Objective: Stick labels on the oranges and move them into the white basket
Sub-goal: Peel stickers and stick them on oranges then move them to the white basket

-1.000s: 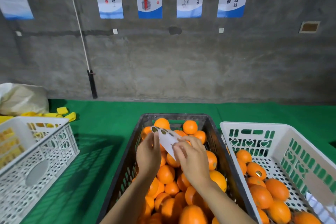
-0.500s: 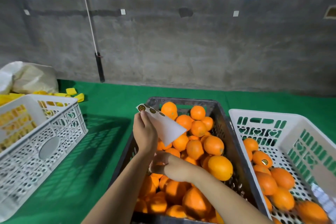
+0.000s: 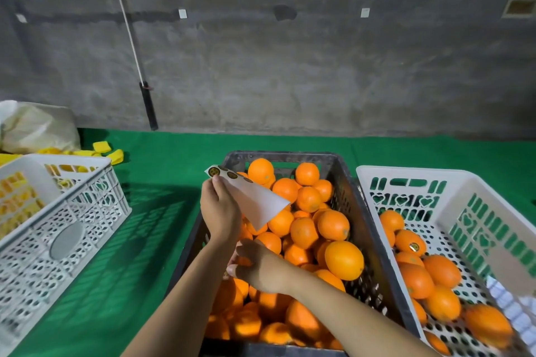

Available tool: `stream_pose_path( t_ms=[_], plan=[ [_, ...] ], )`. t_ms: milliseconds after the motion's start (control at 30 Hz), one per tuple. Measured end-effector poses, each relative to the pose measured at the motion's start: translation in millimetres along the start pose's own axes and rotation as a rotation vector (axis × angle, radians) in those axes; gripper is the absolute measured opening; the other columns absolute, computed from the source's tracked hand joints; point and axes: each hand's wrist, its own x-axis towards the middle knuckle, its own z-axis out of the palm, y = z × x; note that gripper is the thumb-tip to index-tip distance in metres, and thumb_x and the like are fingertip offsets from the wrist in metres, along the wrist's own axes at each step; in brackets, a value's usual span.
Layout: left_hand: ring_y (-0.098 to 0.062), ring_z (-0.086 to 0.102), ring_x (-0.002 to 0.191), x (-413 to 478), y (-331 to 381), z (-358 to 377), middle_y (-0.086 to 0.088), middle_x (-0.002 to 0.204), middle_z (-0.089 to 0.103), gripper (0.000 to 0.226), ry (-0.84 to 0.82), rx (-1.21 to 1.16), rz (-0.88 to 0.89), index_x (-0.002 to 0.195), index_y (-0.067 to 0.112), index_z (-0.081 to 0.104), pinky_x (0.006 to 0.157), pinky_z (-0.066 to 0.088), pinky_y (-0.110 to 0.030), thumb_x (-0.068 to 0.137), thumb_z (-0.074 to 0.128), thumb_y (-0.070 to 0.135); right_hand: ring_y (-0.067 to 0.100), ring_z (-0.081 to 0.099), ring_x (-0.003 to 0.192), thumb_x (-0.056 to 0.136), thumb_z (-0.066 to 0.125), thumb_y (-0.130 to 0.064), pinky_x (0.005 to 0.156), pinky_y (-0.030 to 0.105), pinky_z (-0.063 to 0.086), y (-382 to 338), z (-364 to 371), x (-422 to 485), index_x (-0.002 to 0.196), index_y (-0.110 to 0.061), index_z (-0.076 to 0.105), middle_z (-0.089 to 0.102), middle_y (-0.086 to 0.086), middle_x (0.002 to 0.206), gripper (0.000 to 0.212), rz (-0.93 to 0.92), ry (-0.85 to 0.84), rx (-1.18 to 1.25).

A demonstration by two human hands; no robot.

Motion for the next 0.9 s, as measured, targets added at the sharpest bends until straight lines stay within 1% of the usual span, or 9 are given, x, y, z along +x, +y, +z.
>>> stream_pose_path(
  t_ms=[100,200,300,367,433,533,600,700,900],
  plan=[
    [-0.013,0.044,0.063,0,1,0,-0.002,0.073,0.048,0.037,0.0,-0.002,-0.013,0.08,0.011,0.048,0.058,0.033,-0.033,0.108,0.035,0.032,0.012,0.052,0.098,0.097,0.061,-0.025,0.085,0.024,0.042,0,-1,2,0.106,-0.01,0.067,0.057,-0.003,0.109,0.018,0.03,-0.055,0.017],
    [-0.01,0.041,0.061,-1,1,2,0.0,0.07,0.046,0.036,-0.004,-0.01,-0.017,0.076,0.015,0.046,0.055,0.031,-0.031,0.108,0.036,0.03,0.014,0.056,0.105,0.095,0.062,-0.032,0.088,0.027,0.046,4,3,-1,0.103,-0.017,0.07,0.059,-0.006,0.115,0.019,0.011,-0.111,-0.091],
    [-0.01,0.039,0.058,-1,0,2,0.001,0.068,0.044,0.038,-0.022,-0.013,-0.011,0.072,0.019,0.042,0.055,0.029,-0.032,0.107,0.037,0.031,0.031,0.061,0.11,0.095,0.062,-0.022,0.088,0.039,0.048,11,8,0,0.116,-0.007,0.066,0.064,0.012,0.119,0.025,0.126,-0.11,-0.194],
    [-0.014,0.039,0.06,-1,-2,3,-0.001,0.069,0.044,0.038,-0.039,-0.019,-0.019,0.074,0.014,0.044,0.057,0.03,-0.034,0.107,0.037,0.032,0.041,0.062,0.108,0.095,0.062,-0.017,0.087,0.044,0.049,14,9,1,0.12,-0.001,0.063,0.065,0.022,0.116,0.029,0.176,-0.103,-0.28],
    [-0.014,0.042,0.062,-1,-4,4,-0.003,0.071,0.047,0.039,-0.056,-0.018,-0.03,0.078,0.011,0.048,0.059,0.032,-0.034,0.107,0.036,0.034,0.04,0.062,0.106,0.094,0.062,-0.016,0.086,0.043,0.05,14,9,1,0.118,-0.001,0.063,0.065,0.022,0.114,0.028,0.155,-0.09,-0.297],
    [-0.01,0.041,0.06,-2,-6,5,0.0,0.07,0.047,0.038,-0.075,-0.017,-0.034,0.076,0.017,0.048,0.057,0.031,-0.031,0.107,0.037,0.035,0.043,0.061,0.107,0.096,0.059,-0.012,0.088,0.044,0.049,15,10,1,0.118,0.001,0.062,0.064,0.025,0.115,0.026,0.178,-0.071,-0.297],
    [-0.008,0.04,0.059,-2,-7,5,0.002,0.068,0.045,0.038,-0.087,-0.011,-0.029,0.072,0.021,0.045,0.056,0.03,-0.031,0.107,0.038,0.035,0.04,0.062,0.108,0.097,0.058,-0.013,0.088,0.043,0.05,14,10,0,0.116,0.0,0.063,0.065,0.022,0.115,0.024,0.165,-0.069,-0.28],
    [-0.004,0.04,0.055,-3,-8,6,0.003,0.066,0.042,0.039,-0.109,-0.005,-0.006,0.069,0.022,0.042,0.056,0.027,-0.032,0.107,0.039,0.033,0.02,0.066,0.101,0.096,0.063,-0.031,0.088,0.035,0.055,5,6,-3,0.107,-0.016,0.072,0.073,0.003,0.11,0.021,0.055,-0.089,-0.168],
    [-0.002,0.041,0.056,-2,-11,8,0.004,0.066,0.043,0.037,-0.132,-0.001,-0.004,0.072,0.021,0.045,0.056,0.028,-0.032,0.106,0.04,0.034,0.018,0.065,0.09,0.094,0.066,-0.035,0.073,0.028,0.049,3,5,-3,0.105,-0.016,0.073,0.073,0.001,0.104,0.023,0.04,-0.049,-0.126]
  ],
)
